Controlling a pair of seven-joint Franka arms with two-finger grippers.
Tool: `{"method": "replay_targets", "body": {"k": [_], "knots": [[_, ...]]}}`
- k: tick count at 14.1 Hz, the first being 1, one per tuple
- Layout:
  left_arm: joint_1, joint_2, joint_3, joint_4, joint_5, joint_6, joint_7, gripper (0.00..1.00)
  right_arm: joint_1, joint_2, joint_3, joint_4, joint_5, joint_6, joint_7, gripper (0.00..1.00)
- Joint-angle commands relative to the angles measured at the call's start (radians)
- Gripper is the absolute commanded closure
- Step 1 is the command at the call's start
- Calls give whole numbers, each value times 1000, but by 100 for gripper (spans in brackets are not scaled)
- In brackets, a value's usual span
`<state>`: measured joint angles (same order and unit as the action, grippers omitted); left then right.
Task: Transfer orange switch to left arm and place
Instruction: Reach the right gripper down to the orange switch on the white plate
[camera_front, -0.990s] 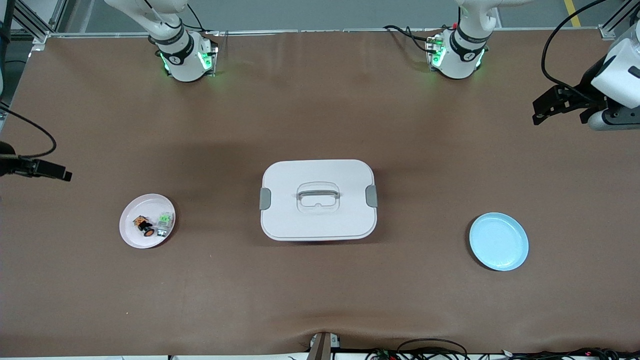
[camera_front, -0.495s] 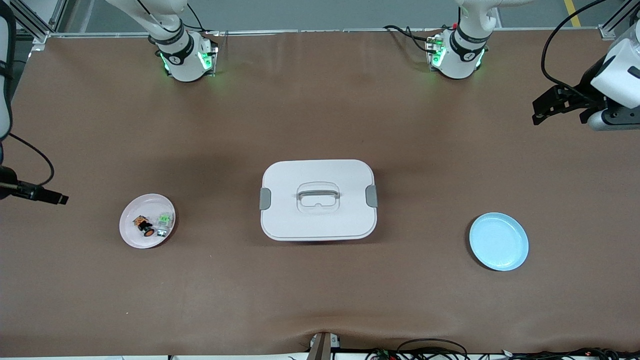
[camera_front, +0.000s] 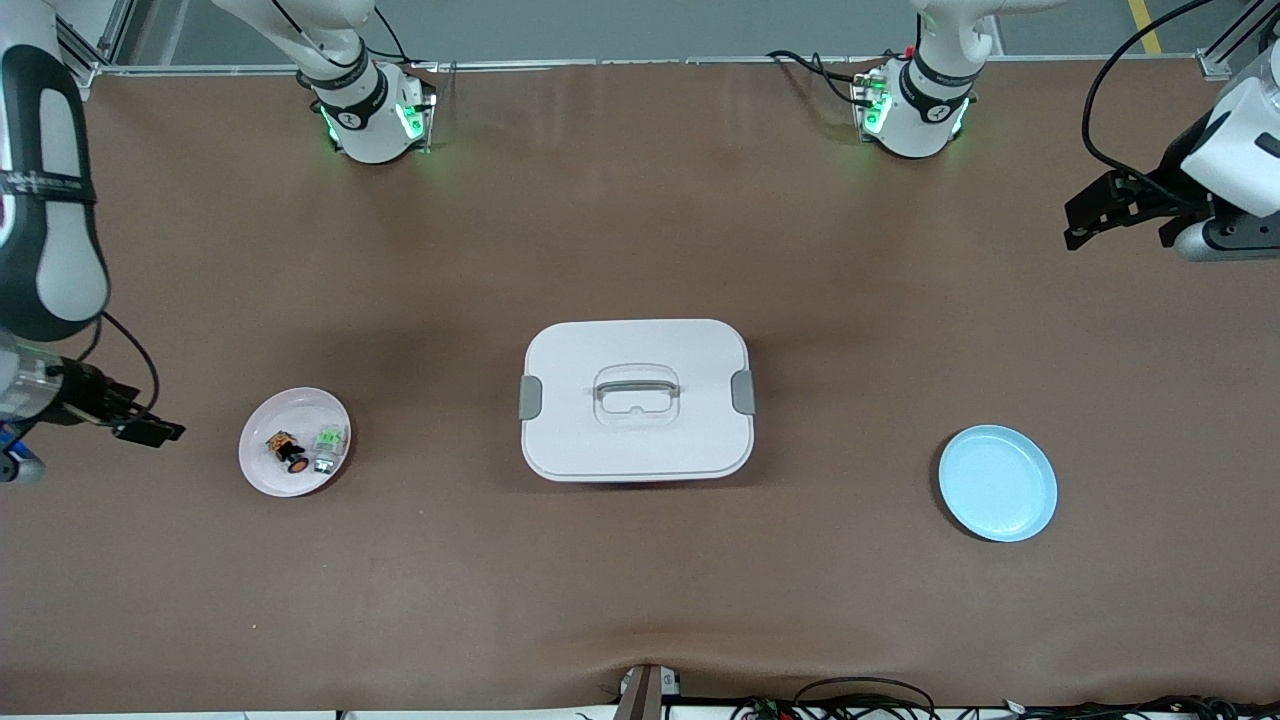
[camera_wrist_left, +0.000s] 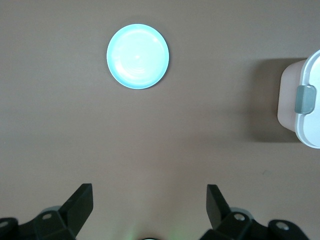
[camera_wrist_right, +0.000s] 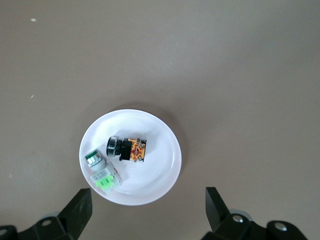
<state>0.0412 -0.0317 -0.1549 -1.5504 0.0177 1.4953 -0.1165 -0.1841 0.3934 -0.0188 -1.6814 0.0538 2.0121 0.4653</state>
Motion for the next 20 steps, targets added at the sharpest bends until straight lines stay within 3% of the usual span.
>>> {"method": "replay_targets", "body": {"k": [1, 16, 20], "knots": [[-1, -10, -2, -2, -5, -10, 12, 0, 20, -2, 3, -89, 8, 101, 136, 0], [-4, 1, -3, -5, -5, -10, 14, 0, 68, 176, 7, -150, 9, 499, 228, 0], [-4, 0, -3, -11, -5, -10, 14, 0, 69, 205, 7, -152, 9, 502, 227, 0]]}}
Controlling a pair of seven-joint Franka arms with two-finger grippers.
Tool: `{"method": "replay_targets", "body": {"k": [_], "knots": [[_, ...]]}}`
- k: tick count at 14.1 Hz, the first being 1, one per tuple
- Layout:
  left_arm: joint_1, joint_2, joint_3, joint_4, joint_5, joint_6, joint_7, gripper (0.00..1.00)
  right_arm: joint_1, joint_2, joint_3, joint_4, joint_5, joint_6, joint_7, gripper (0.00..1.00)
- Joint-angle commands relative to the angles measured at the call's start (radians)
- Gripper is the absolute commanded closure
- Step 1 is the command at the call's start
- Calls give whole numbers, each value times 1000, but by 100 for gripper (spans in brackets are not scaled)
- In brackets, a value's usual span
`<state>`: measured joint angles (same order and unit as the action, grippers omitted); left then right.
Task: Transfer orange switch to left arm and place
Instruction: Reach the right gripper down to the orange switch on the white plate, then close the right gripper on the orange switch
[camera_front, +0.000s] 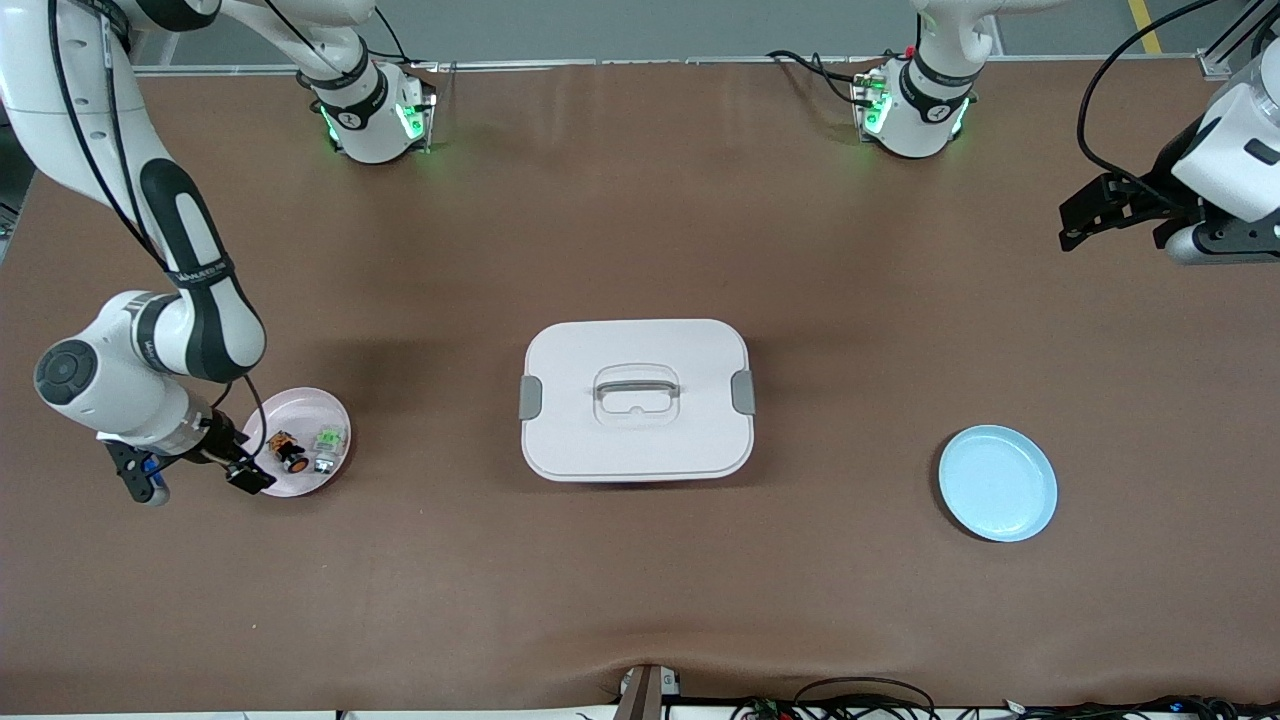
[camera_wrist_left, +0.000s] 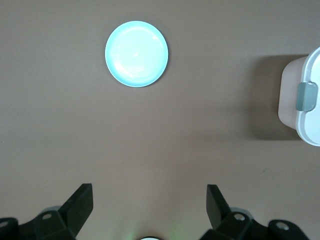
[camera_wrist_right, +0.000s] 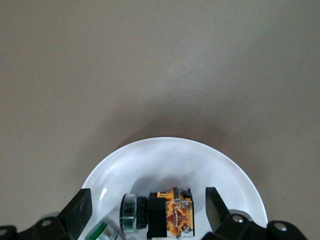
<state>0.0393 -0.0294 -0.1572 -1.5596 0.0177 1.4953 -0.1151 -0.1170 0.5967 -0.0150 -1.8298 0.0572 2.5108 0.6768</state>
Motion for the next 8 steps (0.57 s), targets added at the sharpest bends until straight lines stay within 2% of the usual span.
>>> {"method": "replay_targets", "body": {"k": [1, 8], "knots": [[-3, -3, -1, -2, -5, -10, 12, 0, 0, 3, 3, -5, 6, 0, 15, 0], [-3, -3, -1, -4, -5, -10, 12, 0, 3, 31, 18, -6, 6, -7, 15, 0]]}}
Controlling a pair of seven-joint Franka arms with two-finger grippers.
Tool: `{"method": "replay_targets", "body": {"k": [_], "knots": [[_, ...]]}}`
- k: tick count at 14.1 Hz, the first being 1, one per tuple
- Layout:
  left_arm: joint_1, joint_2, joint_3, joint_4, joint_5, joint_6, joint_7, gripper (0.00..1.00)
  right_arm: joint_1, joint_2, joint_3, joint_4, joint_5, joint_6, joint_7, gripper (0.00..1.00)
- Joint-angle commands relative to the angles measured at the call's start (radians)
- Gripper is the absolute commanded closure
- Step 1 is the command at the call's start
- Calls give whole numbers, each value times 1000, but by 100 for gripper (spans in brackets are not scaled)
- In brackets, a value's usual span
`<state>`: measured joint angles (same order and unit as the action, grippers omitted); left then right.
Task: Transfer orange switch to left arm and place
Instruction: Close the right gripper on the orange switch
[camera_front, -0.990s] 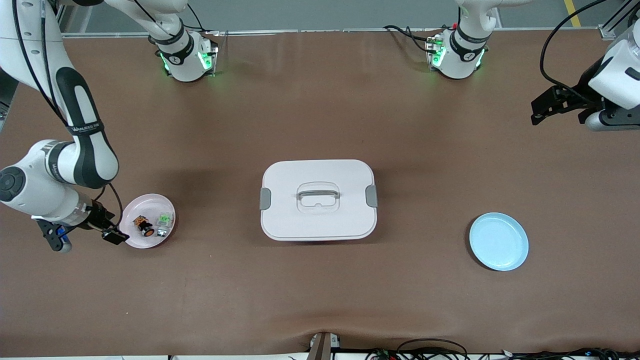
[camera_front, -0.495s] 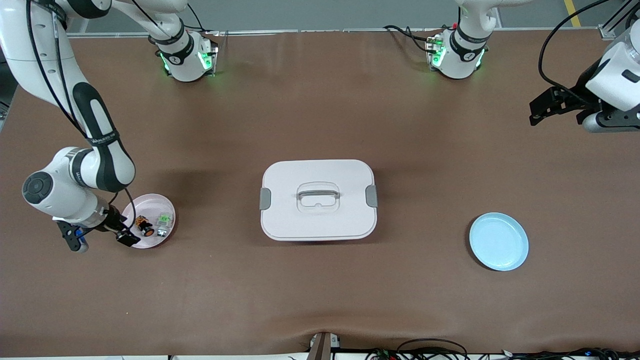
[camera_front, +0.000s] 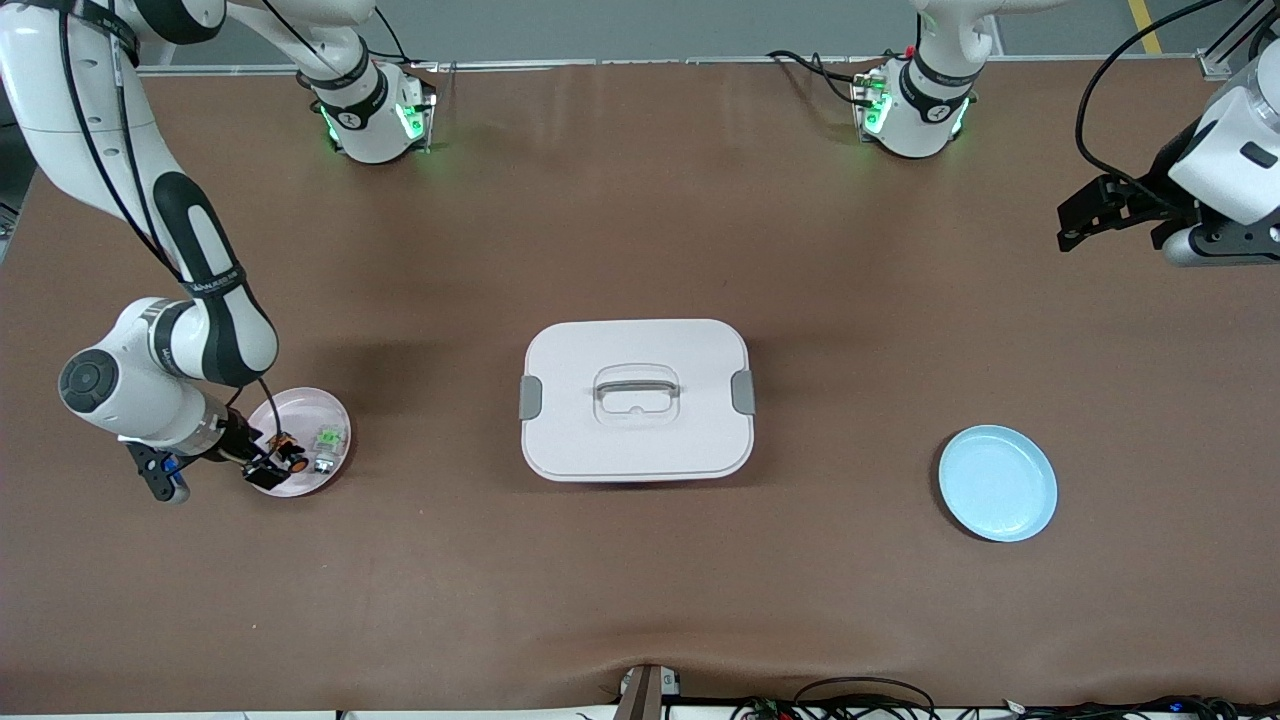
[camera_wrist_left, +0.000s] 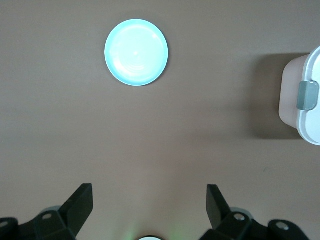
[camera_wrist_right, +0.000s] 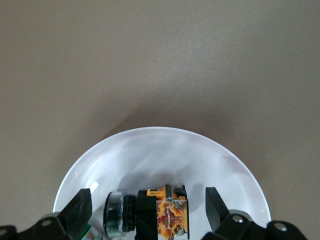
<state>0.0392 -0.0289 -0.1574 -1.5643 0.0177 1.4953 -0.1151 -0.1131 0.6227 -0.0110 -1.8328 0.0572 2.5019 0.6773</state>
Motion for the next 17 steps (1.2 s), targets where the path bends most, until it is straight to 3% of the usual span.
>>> {"method": "replay_targets", "body": {"k": [1, 13, 14, 16, 17], "knots": [[-2, -3, -1, 0, -5, -10, 12, 0, 0, 5, 14, -6, 6, 2, 15, 0], [-2, -5, -2, -5, -5, -10, 12, 0, 6, 15, 19, -16, 6, 3, 10, 0], [-2, -5, -4, -5, -5, -10, 12, 0, 7, 15, 19, -17, 6, 3, 4, 7], [-2, -6, -4, -5, -5, -10, 12, 0, 1, 14, 38, -17, 6, -5, 4, 85], [-2, -6, -4, -7, -5, -10, 12, 0, 1, 14, 40, -16, 6, -12, 8, 100]]}}
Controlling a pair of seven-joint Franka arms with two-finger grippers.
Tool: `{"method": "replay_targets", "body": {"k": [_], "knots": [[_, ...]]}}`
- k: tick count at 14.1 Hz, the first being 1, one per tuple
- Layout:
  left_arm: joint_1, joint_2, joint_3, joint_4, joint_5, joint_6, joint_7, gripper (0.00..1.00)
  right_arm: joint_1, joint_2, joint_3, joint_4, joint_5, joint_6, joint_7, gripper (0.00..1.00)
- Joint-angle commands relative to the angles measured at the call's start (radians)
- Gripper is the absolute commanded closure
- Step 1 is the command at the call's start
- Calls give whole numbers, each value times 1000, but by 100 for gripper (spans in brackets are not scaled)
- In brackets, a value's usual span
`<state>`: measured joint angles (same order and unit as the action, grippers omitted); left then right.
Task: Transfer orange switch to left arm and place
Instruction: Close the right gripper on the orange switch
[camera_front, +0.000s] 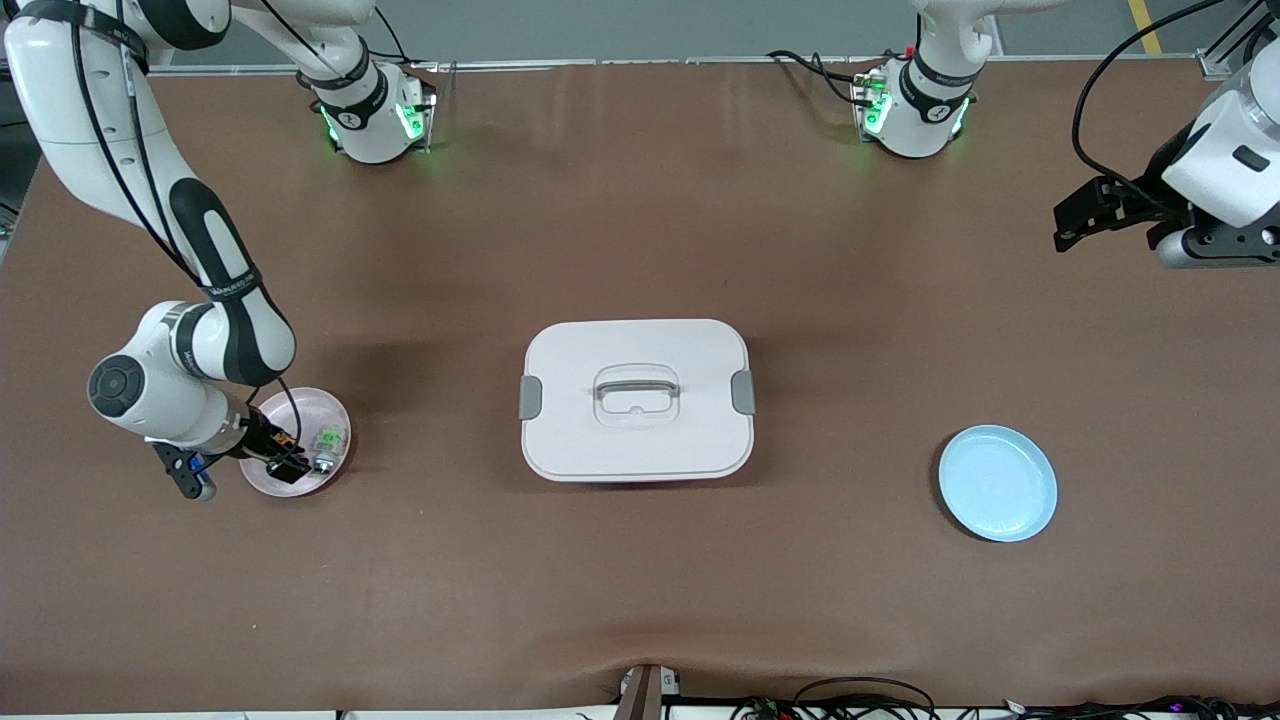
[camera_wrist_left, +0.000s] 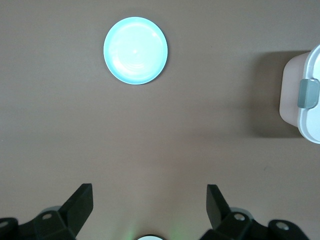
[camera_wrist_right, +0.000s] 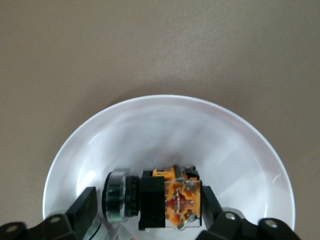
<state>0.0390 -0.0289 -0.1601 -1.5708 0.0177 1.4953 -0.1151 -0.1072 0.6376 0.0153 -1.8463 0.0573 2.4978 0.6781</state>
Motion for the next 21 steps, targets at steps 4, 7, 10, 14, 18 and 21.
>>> {"method": "replay_targets", "body": {"k": [4, 7, 10, 14, 18, 21], "knots": [[-2, -8, -1, 0, -5, -12, 12, 0, -8, -2, 14, -2, 6, -8, 8, 100], [-2, -8, -1, 0, -5, -13, 12, 0, -9, -3, 12, -2, 6, -8, 0, 100], [-2, -8, -1, 0, -5, -13, 12, 0, -15, -3, 12, -1, 6, -10, -5, 100], [-2, -8, -1, -5, -5, -12, 12, 0, -14, -13, 14, 57, 6, -143, -3, 100], [-2, -6, -1, -5, -5, -12, 12, 0, -17, -50, 15, 160, 7, -341, -3, 100], [-2, -6, -1, -5, -5, -12, 12, 0, -12, -93, 15, 223, 106, -486, -2, 100]]}}
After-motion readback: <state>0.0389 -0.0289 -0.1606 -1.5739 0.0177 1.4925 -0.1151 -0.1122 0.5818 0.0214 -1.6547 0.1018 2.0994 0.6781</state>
